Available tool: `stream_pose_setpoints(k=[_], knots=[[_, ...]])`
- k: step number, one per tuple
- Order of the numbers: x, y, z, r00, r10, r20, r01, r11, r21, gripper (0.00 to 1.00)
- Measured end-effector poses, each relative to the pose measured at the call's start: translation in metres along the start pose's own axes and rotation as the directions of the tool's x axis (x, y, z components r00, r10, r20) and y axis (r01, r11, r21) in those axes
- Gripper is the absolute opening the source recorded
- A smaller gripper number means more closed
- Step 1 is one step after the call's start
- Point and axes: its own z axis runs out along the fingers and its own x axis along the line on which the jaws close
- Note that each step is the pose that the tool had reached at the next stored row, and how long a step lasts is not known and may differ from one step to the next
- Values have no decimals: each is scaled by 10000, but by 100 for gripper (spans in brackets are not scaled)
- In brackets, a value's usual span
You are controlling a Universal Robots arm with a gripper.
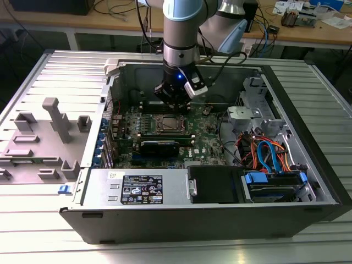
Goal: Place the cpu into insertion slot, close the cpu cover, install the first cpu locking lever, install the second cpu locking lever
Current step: 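Install the first cpu locking lever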
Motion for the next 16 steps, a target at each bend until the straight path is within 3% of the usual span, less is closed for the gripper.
stream_pose_setpoints(k=[16], knots=[[0,0,-25,10000,0,-2,0,10000,2,11]])
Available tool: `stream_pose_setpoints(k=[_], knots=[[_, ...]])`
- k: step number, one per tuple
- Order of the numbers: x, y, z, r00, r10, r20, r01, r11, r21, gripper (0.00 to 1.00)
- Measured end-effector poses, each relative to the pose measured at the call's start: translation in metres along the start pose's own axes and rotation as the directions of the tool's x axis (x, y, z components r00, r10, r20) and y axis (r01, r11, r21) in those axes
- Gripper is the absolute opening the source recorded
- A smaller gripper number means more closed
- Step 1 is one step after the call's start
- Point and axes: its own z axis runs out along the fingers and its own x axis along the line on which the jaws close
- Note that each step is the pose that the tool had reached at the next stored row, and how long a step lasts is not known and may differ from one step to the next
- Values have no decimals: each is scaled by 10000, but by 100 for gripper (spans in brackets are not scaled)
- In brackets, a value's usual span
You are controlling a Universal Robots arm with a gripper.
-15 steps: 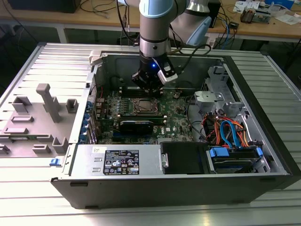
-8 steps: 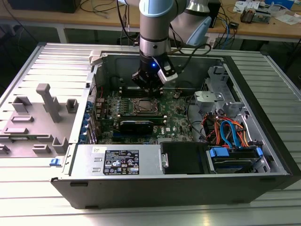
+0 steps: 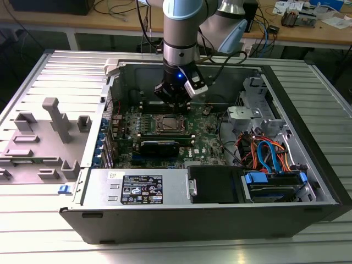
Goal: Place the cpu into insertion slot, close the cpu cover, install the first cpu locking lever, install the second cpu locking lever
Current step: 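Install the first cpu locking lever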
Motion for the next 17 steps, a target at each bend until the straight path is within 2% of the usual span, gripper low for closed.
stream_pose_setpoints(k=[17], knots=[[-12,-20,20,10000,-1,2,1,10000,-2,11]])
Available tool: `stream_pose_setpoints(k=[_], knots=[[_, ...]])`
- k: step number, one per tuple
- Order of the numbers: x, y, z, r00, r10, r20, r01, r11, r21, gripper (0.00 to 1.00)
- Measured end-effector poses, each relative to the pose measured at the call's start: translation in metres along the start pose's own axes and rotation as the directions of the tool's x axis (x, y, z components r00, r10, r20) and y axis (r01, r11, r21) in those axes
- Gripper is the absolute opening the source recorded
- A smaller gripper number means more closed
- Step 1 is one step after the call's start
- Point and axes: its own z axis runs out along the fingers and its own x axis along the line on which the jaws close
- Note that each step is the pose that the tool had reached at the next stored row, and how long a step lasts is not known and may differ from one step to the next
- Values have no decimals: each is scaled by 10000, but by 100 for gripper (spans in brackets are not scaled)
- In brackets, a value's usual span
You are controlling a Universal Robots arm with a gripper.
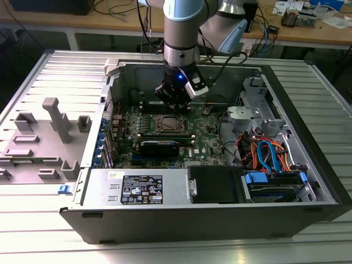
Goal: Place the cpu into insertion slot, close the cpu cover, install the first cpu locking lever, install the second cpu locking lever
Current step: 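Install the first cpu locking lever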
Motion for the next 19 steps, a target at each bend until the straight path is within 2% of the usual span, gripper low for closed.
stream_pose_setpoints(k=[19], knots=[[-13,-24,18,10000,2,1,-2,10000,-2,11]])
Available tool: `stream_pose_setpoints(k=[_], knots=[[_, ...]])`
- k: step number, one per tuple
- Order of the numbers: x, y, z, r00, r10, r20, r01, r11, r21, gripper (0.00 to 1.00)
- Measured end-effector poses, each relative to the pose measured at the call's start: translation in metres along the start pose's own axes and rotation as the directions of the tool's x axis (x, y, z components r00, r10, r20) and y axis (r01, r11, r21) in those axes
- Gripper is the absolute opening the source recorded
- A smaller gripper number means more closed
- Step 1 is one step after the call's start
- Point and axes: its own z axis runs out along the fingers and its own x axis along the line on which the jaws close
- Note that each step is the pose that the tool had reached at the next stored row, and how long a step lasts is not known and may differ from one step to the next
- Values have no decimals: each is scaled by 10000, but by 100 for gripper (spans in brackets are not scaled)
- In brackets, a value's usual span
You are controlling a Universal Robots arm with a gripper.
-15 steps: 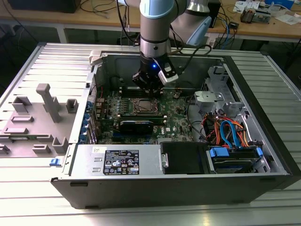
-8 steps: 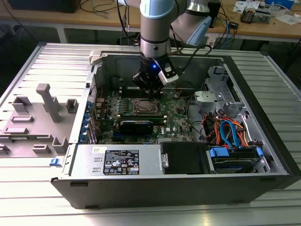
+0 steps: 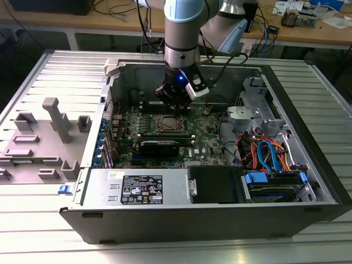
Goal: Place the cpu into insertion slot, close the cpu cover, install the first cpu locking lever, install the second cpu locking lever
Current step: 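Install the first cpu locking lever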
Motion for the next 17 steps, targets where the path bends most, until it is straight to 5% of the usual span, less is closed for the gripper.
stream_pose_setpoints(k=[17], knots=[[-10,-4,39,10000,0,-2,0,10000,3,11]])
